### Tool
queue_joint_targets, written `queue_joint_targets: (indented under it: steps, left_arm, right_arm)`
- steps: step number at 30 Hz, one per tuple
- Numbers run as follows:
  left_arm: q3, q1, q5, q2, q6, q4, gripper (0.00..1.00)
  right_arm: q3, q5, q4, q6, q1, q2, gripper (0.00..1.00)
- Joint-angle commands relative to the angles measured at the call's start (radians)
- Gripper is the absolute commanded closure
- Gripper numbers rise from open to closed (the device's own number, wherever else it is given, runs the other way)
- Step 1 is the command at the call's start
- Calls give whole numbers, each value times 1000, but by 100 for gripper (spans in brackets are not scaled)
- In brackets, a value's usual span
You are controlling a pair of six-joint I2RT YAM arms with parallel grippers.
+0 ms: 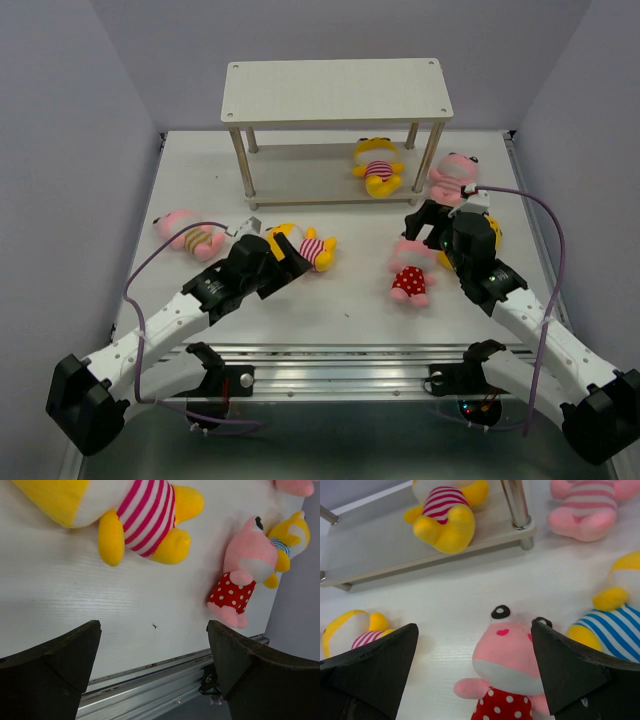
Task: Place and organize the stuffed toys onto the shelf
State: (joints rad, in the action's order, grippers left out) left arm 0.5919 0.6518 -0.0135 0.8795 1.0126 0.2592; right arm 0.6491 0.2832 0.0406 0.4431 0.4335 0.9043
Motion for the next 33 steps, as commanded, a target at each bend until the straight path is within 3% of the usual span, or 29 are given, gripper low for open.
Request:
queue_joint_targets:
  steps: [1,7,11,19,33]
  left_arm:
    - [155,91,-91,125,116,17,1]
    - [356,135,-226,347,165,149,1]
    - [433,138,-223,459,146,158,1]
    - [480,144,-230,544,184,221,3]
    - [574,155,-243,693,165,239,19]
  right_arm:
    - [-14,141,151,57,2,-68,0]
    - [-14,237,241,91,2,-100,0]
    - [-20,312,255,109,2,-102,0]
    - [-25,373,274,118,2,-85,0]
    - [-49,410,274,111,2,-110,0]
